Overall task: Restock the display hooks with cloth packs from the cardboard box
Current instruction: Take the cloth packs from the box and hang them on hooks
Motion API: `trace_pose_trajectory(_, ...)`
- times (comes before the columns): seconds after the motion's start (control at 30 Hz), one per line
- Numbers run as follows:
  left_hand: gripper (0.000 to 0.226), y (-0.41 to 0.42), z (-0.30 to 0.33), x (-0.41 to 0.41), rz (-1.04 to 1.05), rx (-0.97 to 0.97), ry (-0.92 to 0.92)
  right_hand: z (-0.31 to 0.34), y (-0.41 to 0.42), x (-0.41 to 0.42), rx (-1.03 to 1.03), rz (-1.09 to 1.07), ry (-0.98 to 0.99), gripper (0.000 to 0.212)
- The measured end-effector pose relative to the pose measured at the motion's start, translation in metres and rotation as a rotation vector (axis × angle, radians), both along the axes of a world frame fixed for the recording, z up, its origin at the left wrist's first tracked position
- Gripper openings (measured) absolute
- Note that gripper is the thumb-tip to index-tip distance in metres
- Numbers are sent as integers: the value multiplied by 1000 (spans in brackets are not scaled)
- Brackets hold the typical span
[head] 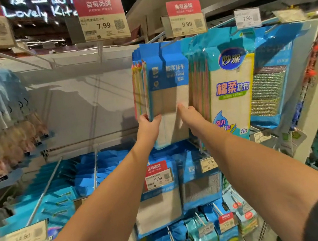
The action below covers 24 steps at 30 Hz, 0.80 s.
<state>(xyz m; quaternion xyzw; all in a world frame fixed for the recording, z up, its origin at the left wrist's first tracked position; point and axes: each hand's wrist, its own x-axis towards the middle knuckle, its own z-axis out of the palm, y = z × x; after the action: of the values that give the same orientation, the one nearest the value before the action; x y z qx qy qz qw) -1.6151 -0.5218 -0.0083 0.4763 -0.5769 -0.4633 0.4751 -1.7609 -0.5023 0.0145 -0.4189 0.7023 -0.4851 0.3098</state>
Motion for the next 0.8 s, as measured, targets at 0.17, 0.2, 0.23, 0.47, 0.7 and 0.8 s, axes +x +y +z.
trace_pose_trajectory(0.17, 115, 18, -9, 13, -22, 99, -102, -13, 30, 4, 44, -57, 136, 75)
trace_pose_trajectory(0.2, 108, 28, -11, 18, -9, 90, -147, -18, 40, 5, 56, -59, 173, 76)
trace_pose_trajectory(0.23, 96, 43, -11, 23, 10, 67, -185, -22, 53, 6, 65, -56, 206, 76)
trace_pose_trajectory(0.47, 46, 168, -46, 65, 174, -77, -242, -71, 177, 21, 37, 134, 410, 53)
trace_pose_trajectory(0.7, 27, 361, -147, 158, 163, 103, -511, -168, 337, 81, 258, 620, 587, 50)
trace_pose_trajectory(0.8, 28, 441, -179, 206, 152, 282, -612, -209, 390, 116, 391, 793, 652, 45)
